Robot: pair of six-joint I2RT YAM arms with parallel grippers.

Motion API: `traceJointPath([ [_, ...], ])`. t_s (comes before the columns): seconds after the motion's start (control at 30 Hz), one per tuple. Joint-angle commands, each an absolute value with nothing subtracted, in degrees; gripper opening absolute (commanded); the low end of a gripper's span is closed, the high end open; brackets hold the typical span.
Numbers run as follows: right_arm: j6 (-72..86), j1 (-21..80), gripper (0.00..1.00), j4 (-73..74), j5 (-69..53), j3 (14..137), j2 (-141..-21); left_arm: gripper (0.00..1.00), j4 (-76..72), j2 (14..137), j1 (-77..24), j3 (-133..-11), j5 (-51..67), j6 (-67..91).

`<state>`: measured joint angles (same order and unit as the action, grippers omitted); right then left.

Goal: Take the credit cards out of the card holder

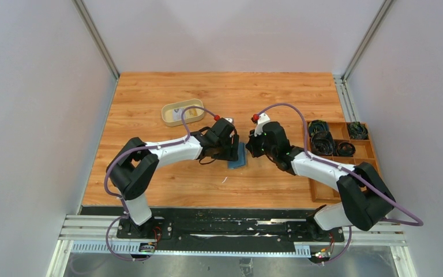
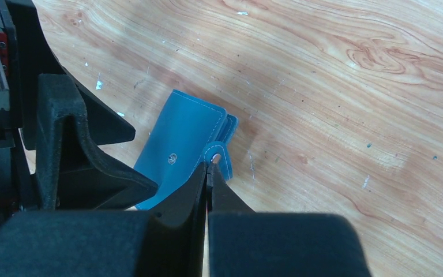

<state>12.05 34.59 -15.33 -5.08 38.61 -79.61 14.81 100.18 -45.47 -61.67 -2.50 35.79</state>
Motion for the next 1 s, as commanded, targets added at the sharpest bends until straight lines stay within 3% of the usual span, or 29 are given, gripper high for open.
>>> traceJointPath([
  [0.0,11.7,33.7,0.0,-14.5,-5.7,38.0,-78.3,0.67,13.0,99.4,-45.9,-62.0,-1.4,37.2],
  [0.63,10.7,33.6,0.0,-12.7,-5.6,37.5,-75.2,0.73,-1.8,97.1,-41.5,-55.4,13.1,47.3],
  [0.97,10.5,33.6,0.0,-12.0,-5.8,38.5,-74.6,0.73,3.3,97.2,-41.8,-58.8,11.5,43.7],
])
